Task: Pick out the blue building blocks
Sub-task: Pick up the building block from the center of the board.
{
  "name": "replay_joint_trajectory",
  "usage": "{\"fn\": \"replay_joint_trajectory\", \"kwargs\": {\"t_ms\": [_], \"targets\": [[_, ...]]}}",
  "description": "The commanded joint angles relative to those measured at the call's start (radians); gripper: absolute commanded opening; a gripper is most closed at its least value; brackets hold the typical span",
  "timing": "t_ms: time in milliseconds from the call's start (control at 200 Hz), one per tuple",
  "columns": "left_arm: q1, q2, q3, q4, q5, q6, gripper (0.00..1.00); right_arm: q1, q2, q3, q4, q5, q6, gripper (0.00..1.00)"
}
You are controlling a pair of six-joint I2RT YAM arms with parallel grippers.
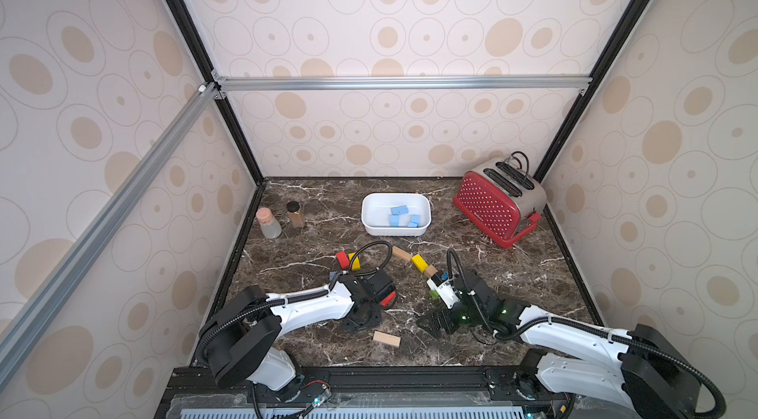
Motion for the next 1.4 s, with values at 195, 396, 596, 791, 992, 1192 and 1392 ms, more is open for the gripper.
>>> {"fn": "replay_joint_trajectory", "kwargs": {"t_ms": [195,396,596,791,992,1192,1392], "targets": [[0.006,0.018,0.021,-0.027,-0.014,0.006,0.35,0.009,0.01,0.011,0.005,0.011,-0.012,1.0],[0.006,0.008,0.023,-0.036,-0.028,0.009,0.28,0.008,0.003,0.013,0.006,0.017,-0.014,1.0],[0.006,-0.019,0.022,-0.046,-0.057,0.009,0.24,0.009,0.002,0.028,-0.01,0.014,-0.026,1.0],[0.005,-0.07,0.039,-0.065,-0.102,0.033,0.2,0.009,-0.004,0.044,-0.021,0.014,-0.032,1.0],[0.006,-0.156,0.085,-0.075,-0.161,0.083,0.2,0.009,-0.001,0.08,-0.031,0.007,-0.044,1.0],[0.007,-0.181,0.195,-0.171,-0.24,0.15,0.2,0.009,0.003,0.161,-0.086,0.012,-0.049,1.0],[0.037,-0.181,0.289,-0.224,-0.277,0.224,0.2,0.007,0.003,0.249,-0.159,0.009,-0.072,1.0]]}}
